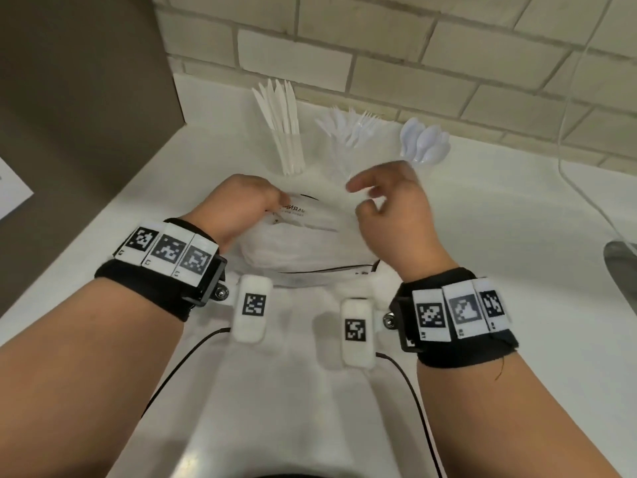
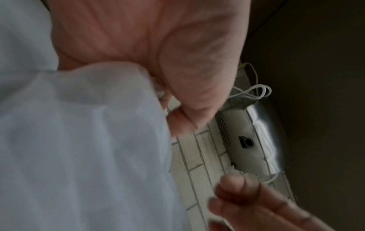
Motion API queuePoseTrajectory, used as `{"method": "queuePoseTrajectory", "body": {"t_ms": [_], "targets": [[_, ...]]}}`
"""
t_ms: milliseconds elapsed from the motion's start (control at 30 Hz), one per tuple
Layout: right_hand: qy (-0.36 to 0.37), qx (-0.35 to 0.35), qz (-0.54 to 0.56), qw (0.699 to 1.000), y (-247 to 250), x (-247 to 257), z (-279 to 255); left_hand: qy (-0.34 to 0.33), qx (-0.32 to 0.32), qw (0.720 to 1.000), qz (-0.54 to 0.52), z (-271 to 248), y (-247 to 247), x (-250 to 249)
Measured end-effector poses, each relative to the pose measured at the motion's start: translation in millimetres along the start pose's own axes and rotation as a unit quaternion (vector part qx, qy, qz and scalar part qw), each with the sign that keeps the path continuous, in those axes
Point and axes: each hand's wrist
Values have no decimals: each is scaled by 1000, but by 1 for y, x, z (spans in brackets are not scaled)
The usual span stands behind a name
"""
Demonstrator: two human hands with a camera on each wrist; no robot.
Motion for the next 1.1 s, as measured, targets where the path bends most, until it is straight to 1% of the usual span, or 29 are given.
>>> {"method": "queuePoseTrajectory", "body": {"t_ms": [33, 67, 100, 133, 167, 200, 233, 300, 333, 400, 433, 467, 500, 533, 567, 600, 633, 667, 733, 767, 833, 900, 1000, 1100], "targets": [[57, 45, -17, 997, -7, 5, 0, -16, 10, 1000, 17, -2, -2, -1], [82, 127, -47, 987, -15, 8, 0, -43, 22, 998, 44, -4, -5, -1], [73, 217, -103, 968, -22, 9, 0, -71, 36, 994, 75, -5, -7, 2], [52, 282, -180, 941, -27, 9, 1, -86, 50, 988, 120, -7, -8, 3], [30, 311, -254, 915, -28, 7, 2, -97, 54, 980, 167, -8, -8, 3], [12, 321, -305, 897, -27, 5, 2, -97, 63, 967, 229, -9, -7, 4], [-2, 331, -331, 883, -26, 4, 2, -92, 76, 949, 293, -8, -5, 8], [-22, 356, -342, 869, -21, 4, 1, -59, 114, 898, 420, -8, -2, 14], [-36, 364, -334, 869, -18, 4, 3, -26, 122, 884, 450, -10, 1, 14], [-73, 387, -300, 869, -11, 5, 4, 26, 136, 881, 452, -12, 7, 15], [-88, 405, -288, 863, -8, 7, 5, 29, 137, 881, 452, -13, 10, 16], [-94, 416, -291, 856, -5, 9, 6, 24, 136, 878, 458, -15, 12, 15], [-87, 407, -305, 856, -4, 11, 8, 15, 136, 880, 455, -17, 13, 14], [-67, 378, -318, 867, -4, 15, 11, 2, 134, 884, 448, -19, 12, 13], [-46, 347, -322, 880, -5, 18, 13, -13, 129, 894, 429, -22, 9, 11], [-29, 335, -317, 887, -9, 20, 16, -16, 108, 907, 408, -23, 4, 11], [-17, 346, -311, 885, -13, 22, 16, -19, 78, 919, 386, -25, -2, 10], [-11, 365, -308, 878, -18, 23, 15, -20, 48, 924, 378, -26, -8, 10], [-18, 386, -312, 868, -28, 16, 8, -14, 4, 913, 408, -28, -15, 9], [-34, 390, -314, 865, -31, 10, 5, -8, -11, 907, 422, -27, -15, 11], [-59, 396, -320, 859, -33, 1, 0, -5, -32, 903, 429, -25, -10, 17], [-64, 401, -314, 858, -32, -3, 1, -12, -22, 904, 426, -22, -6, 21], [-74, 394, -267, 877, -33, -3, 2, -35, 7, 901, 432, -20, -10, 21], [-89, 386, -250, 883, -43, -6, -1, -48, 24, 907, 418, -21, -12, 20]]}}
Point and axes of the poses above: each hand's wrist, its own z-axis towards the middle knuckle, its own y-axis out of the back of the hand, x = y × z, and after that the axes turned 3 degrees about y, right-handed
